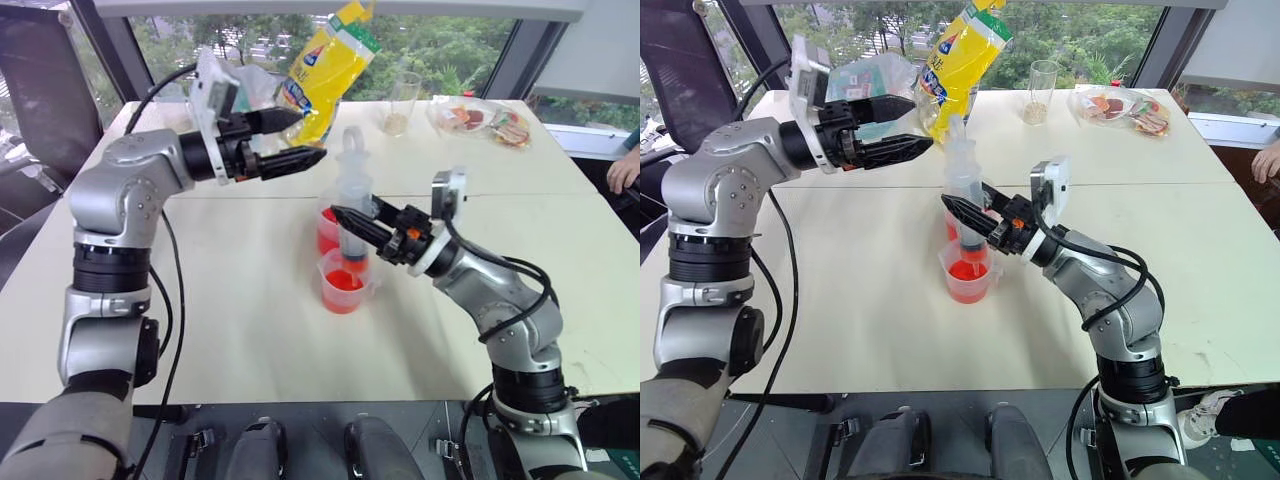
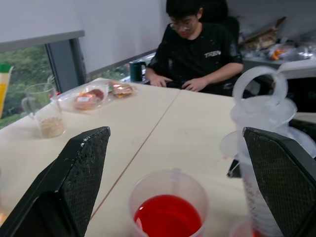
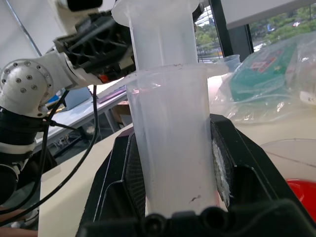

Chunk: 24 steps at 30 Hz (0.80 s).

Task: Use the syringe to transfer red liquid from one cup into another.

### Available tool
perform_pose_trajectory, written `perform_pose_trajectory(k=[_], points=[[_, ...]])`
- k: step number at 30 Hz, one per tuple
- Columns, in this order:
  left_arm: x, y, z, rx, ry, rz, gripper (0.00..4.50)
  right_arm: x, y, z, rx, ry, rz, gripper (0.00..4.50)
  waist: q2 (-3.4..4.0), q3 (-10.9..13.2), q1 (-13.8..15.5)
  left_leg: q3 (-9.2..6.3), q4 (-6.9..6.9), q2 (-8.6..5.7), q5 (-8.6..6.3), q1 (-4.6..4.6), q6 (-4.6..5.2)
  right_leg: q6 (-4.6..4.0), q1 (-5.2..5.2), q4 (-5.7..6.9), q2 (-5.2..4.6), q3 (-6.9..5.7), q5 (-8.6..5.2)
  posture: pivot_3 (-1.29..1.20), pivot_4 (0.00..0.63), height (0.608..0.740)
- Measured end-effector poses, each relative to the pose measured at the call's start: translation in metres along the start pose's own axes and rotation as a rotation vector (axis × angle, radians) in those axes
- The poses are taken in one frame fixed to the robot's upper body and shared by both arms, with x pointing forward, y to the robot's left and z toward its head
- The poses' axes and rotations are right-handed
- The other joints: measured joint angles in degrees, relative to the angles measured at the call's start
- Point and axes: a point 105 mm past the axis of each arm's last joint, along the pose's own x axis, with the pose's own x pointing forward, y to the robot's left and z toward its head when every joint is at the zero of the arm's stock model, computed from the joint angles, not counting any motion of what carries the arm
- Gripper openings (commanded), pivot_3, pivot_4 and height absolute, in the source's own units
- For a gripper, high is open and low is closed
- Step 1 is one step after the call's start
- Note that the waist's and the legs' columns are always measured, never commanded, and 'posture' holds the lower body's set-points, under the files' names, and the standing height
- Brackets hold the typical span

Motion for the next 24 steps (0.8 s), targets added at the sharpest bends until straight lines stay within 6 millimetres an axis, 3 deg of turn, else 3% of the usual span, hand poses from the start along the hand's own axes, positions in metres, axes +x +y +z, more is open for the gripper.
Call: perform_pose_trajectory(k=[16,19,24], points=[[0.031,-0.007,0.000,-0.023,-0.052,-0.089,4.43,0.000,0.003,-0.009,-0.012,0.027,0.000,1.41,0.00,0.0,0.1,0.01,0.01,-0.01,0.00,0.00,0.00,0.00,0.01,-0.01,0.02,-0.02,0.00,0.00,0.150,0.740],[0.034,-0.009,-0.001,-0.022,-0.058,-0.112,3.61,0.000,0.004,-0.010,-0.011,0.030,0.000,1.41,0.00,0.0,0.0,0.01,0.01,-0.01,0.00,0.00,0.00,0.00,0.01,-0.01,0.03,-0.02,0.00,0.00,0.150,0.740],[0.038,-0.019,-0.002,-0.041,-0.059,-0.177,1.14,0.000,0.001,-0.010,-0.017,0.030,-0.018,1.41,0.00,0.0,0.1,0.01,0.01,-0.01,0.00,0.00,0.00,0.00,0.01,-0.01,0.02,-0.02,0.00,0.00,0.150,0.740]])
